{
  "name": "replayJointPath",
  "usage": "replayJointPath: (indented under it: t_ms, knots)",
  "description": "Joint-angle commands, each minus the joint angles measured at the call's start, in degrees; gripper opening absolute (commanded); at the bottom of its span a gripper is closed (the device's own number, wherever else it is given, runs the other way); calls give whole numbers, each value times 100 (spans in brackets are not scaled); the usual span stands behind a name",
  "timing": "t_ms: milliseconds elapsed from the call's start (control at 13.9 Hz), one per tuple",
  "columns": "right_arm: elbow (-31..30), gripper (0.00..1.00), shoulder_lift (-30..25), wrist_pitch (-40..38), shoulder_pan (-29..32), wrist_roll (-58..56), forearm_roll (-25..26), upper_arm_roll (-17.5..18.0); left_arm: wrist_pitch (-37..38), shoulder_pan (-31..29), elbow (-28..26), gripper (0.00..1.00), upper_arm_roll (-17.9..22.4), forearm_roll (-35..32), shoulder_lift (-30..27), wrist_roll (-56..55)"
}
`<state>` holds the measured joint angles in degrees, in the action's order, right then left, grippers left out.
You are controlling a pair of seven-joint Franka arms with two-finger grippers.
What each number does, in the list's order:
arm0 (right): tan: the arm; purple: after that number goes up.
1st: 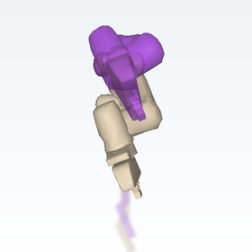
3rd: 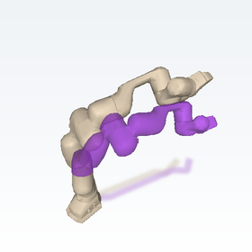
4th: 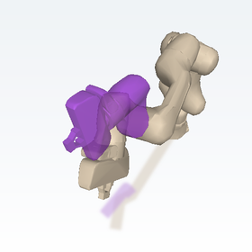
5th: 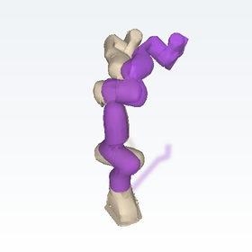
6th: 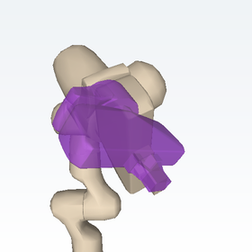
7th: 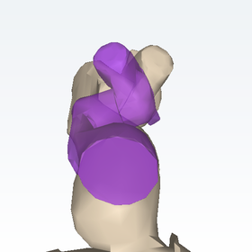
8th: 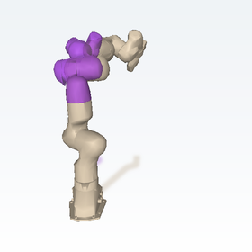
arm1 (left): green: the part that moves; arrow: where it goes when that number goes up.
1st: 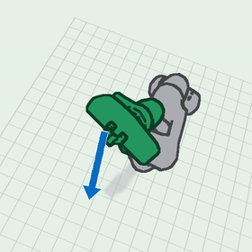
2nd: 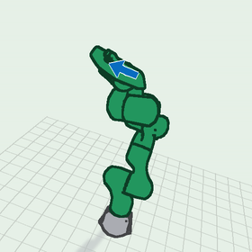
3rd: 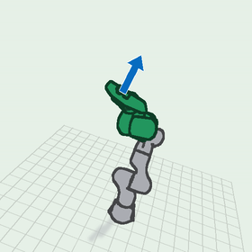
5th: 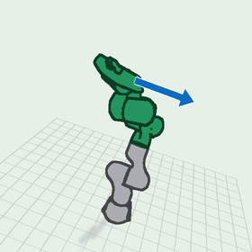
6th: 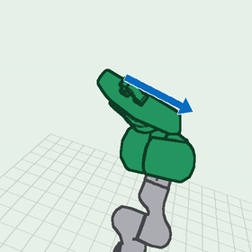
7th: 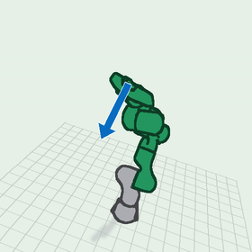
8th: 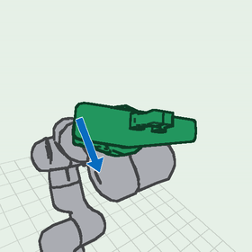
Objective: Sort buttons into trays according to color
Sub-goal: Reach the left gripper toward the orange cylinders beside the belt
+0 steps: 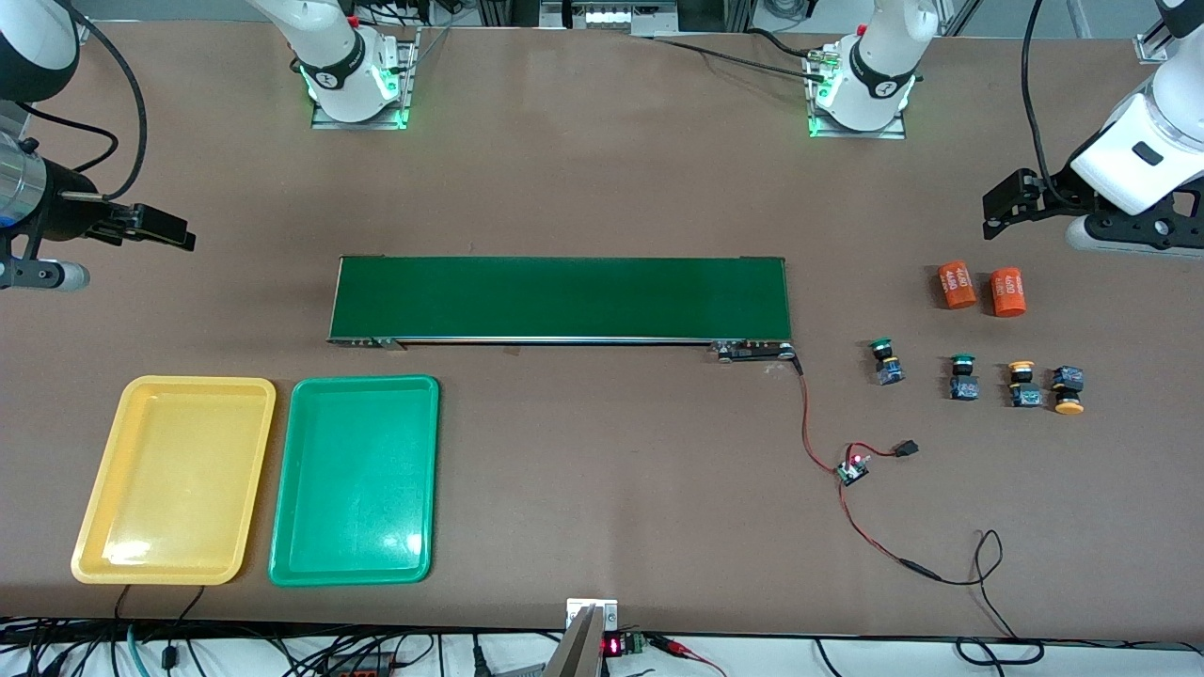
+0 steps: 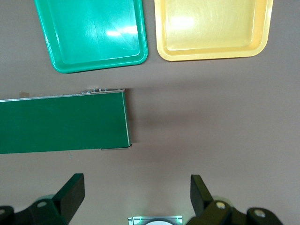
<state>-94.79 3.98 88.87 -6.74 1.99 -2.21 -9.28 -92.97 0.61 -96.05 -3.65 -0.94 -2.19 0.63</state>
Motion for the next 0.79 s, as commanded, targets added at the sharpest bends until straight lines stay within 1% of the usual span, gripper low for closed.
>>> replayJointPath:
  t_ms: [0,215,431,574,646,718]
  knots:
    - [-92,100,-82,34,15,-32,-70,-4,165,-17,209,100,4,59,96,42]
    - [-83,100,-73,43,15,-32,-70,-4,165,-17,209,100,13,41,130,34]
    - [-83,100,-64,43,15,-32,-96,-4,305,-25,218,100,31,84,297,-1]
    - [-83,100,-64,34,15,-32,-96,-4,332,-104,463,100,39,120,551,34]
    - [-92,100,-73,34,6,-32,-96,-4,358,-122,490,100,48,103,805,25]
    - [-92,100,-73,34,6,-32,-96,-4,463,-183,490,100,48,76,877,68]
